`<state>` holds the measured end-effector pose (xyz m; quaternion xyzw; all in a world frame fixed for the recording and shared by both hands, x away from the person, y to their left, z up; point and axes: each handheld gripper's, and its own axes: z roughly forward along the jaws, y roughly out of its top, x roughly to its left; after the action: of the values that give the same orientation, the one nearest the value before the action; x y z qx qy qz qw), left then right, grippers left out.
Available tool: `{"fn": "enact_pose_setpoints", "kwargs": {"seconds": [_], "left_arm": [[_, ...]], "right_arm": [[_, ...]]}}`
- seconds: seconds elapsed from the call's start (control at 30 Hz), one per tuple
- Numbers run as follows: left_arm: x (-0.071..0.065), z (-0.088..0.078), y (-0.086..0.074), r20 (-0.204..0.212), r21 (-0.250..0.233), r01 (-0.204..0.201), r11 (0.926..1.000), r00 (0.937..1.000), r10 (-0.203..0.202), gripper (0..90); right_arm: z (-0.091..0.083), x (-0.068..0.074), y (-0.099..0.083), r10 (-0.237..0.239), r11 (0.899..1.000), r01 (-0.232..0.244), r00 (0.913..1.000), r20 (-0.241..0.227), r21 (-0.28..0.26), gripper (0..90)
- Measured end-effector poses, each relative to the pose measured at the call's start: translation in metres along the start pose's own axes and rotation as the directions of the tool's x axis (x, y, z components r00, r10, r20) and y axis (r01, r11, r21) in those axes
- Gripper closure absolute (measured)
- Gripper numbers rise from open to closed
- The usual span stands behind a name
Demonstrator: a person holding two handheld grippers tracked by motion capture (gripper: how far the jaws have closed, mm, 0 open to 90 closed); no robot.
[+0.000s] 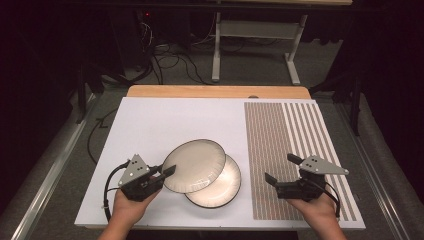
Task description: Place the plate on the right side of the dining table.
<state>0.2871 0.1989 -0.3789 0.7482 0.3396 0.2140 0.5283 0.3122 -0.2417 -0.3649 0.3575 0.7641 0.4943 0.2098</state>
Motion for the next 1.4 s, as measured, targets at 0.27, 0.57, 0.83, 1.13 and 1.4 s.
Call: {"fn": "enact_pose_setpoints", "kwargs": {"seconds": [0.27, 0.57, 0.83, 1.13, 1.4], "left_arm": [[0.005, 0.0, -0.002, 0.028, -0.009, 0.025, 0.9997, 0.9993, -0.025, 78.0], [0.006, 0.0, -0.004, 0.041, -0.021, 0.03, 0.9993, 0.9988, -0.029, 78.1], [0.006, -0.001, -0.004, 0.017, -0.003, 0.042, 0.9991, 0.999, -0.042, 77.9], [0.006, -0.001, -0.004, 0.02, -0.005, 0.043, 0.9991, 0.9989, -0.043, 78.0], [0.005, 0.0, -0.004, 0.017, -0.006, 0.04, 0.9992, 0.9991, -0.04, 78.0]], "right_arm": [[0.021, 0.02, 0.006, -0.039, 0.999, 0.039, 0.9981, -0.048, 0.015, 5.2], [0.054, 0.041, 0.012, -0.054, 0.998, 0.059, 0.9902, -0.129, 0.031, 16.1], [0.082, 0.055, 0.015, -0.063, 0.997, 0.072, 0.9803, -0.187, 0.042, 29.1], [0.103, 0.06, 0.016, -0.018, 0.998, 0.032, 0.9748, -0.222, 0.058, 43.3], [0.116, 0.066, 0.017, 0.009, 0.997, 0.011, 0.9672, -0.254, 0.078, 58.0]]}}
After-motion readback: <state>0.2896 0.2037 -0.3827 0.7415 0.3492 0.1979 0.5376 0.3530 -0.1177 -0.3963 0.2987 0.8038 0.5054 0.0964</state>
